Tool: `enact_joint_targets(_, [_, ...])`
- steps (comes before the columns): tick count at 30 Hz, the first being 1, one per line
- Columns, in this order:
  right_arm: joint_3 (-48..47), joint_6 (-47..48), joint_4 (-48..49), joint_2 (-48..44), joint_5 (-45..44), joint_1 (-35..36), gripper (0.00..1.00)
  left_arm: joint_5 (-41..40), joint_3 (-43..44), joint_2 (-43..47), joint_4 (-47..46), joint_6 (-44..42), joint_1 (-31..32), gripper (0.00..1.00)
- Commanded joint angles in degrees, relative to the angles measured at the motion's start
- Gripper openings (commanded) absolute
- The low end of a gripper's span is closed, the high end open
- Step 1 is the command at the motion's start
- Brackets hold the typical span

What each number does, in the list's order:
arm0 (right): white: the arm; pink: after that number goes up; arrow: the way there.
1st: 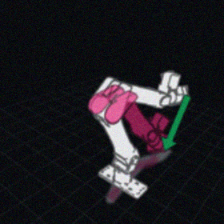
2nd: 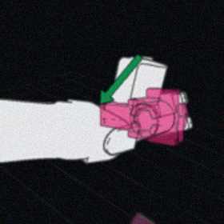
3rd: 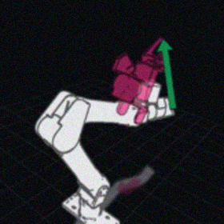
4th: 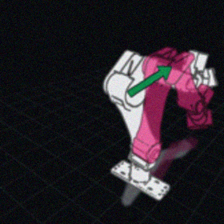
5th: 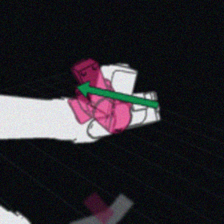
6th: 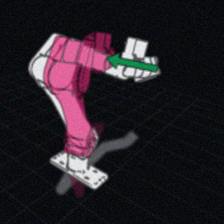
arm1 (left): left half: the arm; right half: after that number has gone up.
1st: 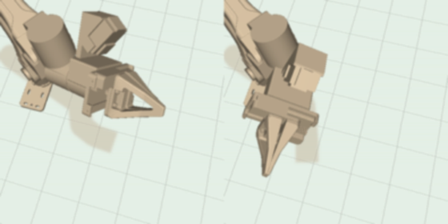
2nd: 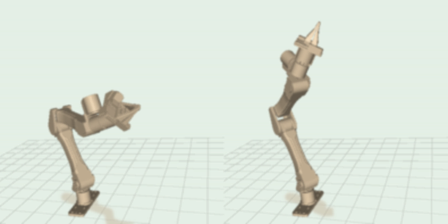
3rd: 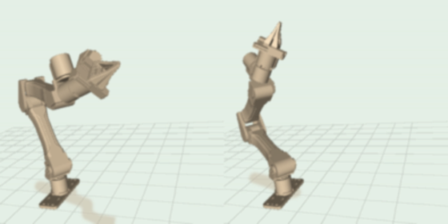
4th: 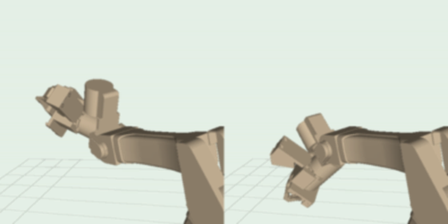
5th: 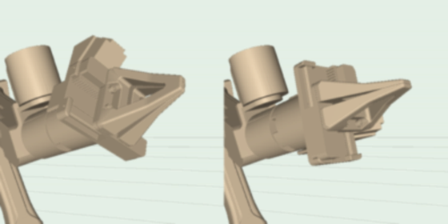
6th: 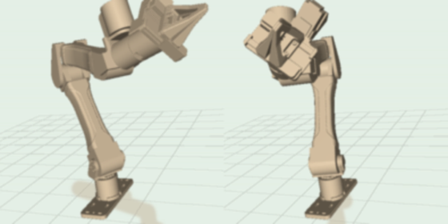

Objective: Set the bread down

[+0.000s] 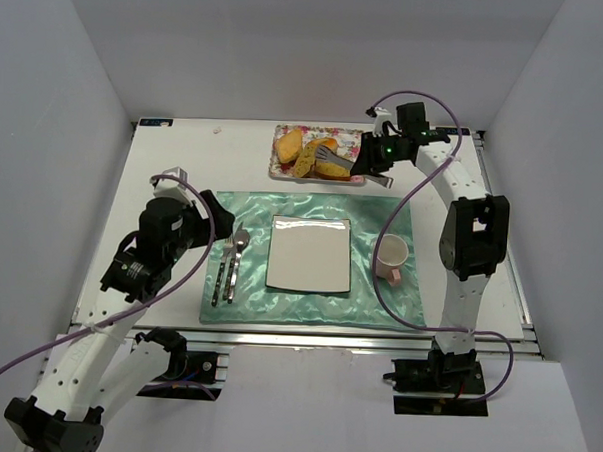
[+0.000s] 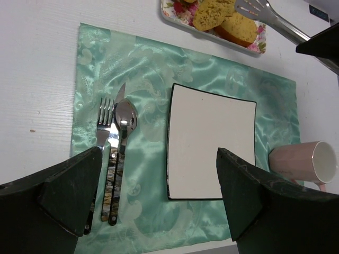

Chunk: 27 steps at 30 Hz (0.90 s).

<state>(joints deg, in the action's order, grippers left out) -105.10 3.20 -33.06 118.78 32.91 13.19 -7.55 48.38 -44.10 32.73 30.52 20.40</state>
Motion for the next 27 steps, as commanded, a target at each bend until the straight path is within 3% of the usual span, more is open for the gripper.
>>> enact_joint_targets(1, [-2.66, -0.30, 2.12, -0.04, 1.28, 0.34, 0.27, -0.80, 1.10, 1.82, 0.32, 0.94, -0.28, 0.98])
enact_joint_targets(6, [-1.60, 0.23, 1.68, -2.41, 1.37, 0.26, 0.16, -1.06, 1.45, 2.08, 0.58, 0.85, -0.28, 0.98])
enact_joint_targets(13, [1.99, 3.91, -1.57, -11.63, 7.60, -0.62, 0.13, -1.06, 1.02, 2.08, -0.12, 0.77, -0.28, 0.98])
enact_joint_targets(27, [28.96, 15.34, -7.37, -36.33, 14.82, 0.52, 0.12, 0.17, 0.22, 0.42, -2.67, -0.02, -0.28, 0.98])
